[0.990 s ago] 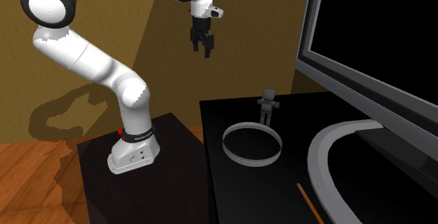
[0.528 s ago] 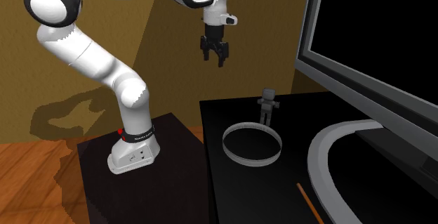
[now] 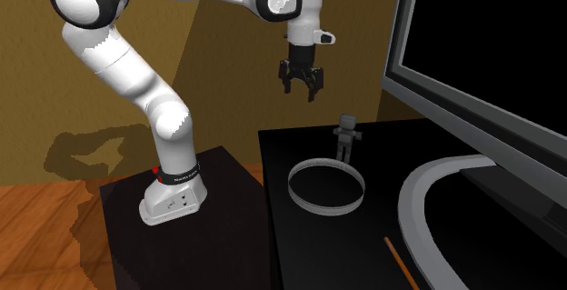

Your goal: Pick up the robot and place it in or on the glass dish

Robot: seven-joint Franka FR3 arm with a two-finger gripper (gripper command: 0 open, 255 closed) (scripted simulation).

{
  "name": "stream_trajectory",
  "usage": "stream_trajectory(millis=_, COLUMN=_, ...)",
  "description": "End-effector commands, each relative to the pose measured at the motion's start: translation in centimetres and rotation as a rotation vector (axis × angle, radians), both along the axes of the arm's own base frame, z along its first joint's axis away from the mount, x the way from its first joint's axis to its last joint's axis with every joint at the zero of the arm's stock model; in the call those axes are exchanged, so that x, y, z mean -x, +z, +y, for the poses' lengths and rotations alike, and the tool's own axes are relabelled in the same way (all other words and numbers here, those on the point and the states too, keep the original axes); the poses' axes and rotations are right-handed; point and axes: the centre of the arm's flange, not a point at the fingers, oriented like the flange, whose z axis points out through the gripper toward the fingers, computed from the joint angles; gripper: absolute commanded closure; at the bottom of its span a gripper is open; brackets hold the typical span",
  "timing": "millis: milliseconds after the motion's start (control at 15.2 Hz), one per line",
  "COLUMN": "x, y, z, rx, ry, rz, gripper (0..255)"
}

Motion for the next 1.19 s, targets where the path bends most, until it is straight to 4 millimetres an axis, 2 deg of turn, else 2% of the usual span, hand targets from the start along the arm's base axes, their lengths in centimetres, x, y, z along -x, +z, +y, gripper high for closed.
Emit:
stream_trajectory(millis=0, x=-0.7, y=-0.8, z=-2.3, rx=0.011, ry=0.031, rz=0.001, gripper=0)
stream_trajectory(millis=594, x=-4.2, y=-3.2, z=-12.8, rx=0.052, ry=0.155, rz=0.004, gripper=0)
stream_trajectory(millis=1122, x=-4.2, y=-7.2, z=-12.8, rx=0.052, ry=0.155, rz=0.004, gripper=0)
